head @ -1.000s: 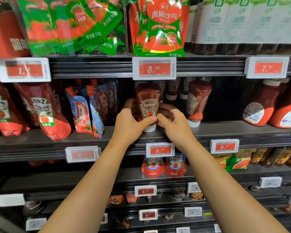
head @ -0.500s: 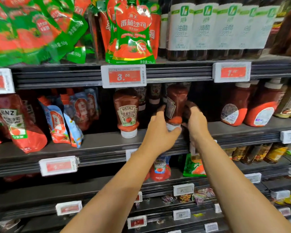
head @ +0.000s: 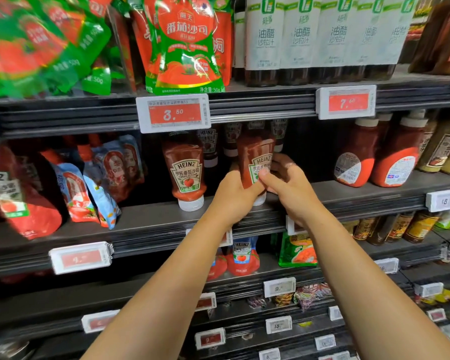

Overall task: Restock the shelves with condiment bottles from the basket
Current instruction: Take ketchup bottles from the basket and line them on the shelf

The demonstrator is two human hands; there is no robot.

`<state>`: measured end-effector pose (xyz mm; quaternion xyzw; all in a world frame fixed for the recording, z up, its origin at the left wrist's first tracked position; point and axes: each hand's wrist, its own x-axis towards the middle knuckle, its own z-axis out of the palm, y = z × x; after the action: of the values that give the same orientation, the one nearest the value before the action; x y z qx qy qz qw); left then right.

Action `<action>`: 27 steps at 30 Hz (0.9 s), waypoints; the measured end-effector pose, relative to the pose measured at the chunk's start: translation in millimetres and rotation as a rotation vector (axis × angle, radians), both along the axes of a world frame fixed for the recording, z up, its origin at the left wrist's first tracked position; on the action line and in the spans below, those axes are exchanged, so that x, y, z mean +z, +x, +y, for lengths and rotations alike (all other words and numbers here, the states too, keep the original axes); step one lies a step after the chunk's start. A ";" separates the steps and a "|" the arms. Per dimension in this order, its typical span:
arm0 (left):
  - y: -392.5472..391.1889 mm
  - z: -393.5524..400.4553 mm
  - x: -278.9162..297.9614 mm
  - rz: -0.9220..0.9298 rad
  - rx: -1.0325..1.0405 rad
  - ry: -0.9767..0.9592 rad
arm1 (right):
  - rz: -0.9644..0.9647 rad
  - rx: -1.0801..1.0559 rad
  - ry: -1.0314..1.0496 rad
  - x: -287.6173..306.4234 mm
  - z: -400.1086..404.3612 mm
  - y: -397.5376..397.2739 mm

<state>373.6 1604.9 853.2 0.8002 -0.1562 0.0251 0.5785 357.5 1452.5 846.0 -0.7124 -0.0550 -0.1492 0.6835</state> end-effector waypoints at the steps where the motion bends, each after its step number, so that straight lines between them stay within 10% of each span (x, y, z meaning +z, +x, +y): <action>1: -2.5 1.9 1.0 -0.016 0.013 0.064 | -0.004 -0.001 0.007 0.1 0.5 -0.4; 8: -30.1 39.3 -4.0 -0.240 0.086 0.160 | -0.017 -0.048 -0.058 2.2 6.0 0.1; 14: -42.9 93.1 12.7 -0.638 0.569 0.063 | -0.020 -0.048 -0.166 3.4 20.3 6.0; 19: -22.1 112.9 18.1 -0.397 0.533 0.315 | -0.062 -0.160 -0.460 6.5 44.5 6.1; 27: 6.8 114.7 25.4 -0.513 0.454 0.549 | -0.004 -0.209 -0.585 11.5 63.6 14.6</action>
<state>380.4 1719.6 878.5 0.9061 -0.1158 0.3073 0.2668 372.1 1516.1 857.5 -0.8805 -0.0232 -0.1978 0.4303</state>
